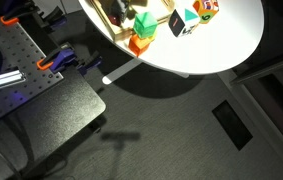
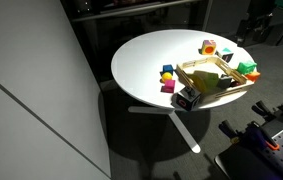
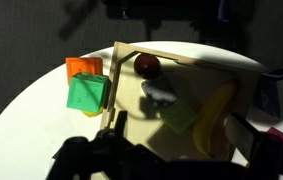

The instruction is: Pick up the green block and put it on the orange block and the tray

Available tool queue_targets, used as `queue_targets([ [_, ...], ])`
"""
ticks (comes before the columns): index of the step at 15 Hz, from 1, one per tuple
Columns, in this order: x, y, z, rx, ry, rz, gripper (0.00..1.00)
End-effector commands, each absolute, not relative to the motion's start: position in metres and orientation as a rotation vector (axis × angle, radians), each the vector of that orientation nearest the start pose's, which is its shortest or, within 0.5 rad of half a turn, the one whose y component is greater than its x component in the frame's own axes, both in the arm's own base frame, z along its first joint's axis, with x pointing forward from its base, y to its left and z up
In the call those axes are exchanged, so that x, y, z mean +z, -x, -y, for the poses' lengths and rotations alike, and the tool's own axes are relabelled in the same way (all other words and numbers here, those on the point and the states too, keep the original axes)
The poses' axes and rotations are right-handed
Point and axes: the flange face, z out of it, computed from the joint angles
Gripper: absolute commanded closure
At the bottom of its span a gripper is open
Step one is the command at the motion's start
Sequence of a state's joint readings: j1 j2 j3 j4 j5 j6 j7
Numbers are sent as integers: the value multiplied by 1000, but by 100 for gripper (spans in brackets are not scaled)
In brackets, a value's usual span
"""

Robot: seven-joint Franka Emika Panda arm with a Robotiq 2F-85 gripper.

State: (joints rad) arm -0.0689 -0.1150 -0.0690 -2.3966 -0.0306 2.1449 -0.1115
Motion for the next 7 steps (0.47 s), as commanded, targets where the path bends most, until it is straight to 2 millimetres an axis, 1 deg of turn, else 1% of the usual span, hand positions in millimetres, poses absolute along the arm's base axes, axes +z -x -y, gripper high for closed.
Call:
queue_targets([
  [1,363,-449,65,162,3143,-9,0],
  [2,356,-456,64,198,3135,-11,0],
  [7,354,-456,64,206,3134,-11,0],
])
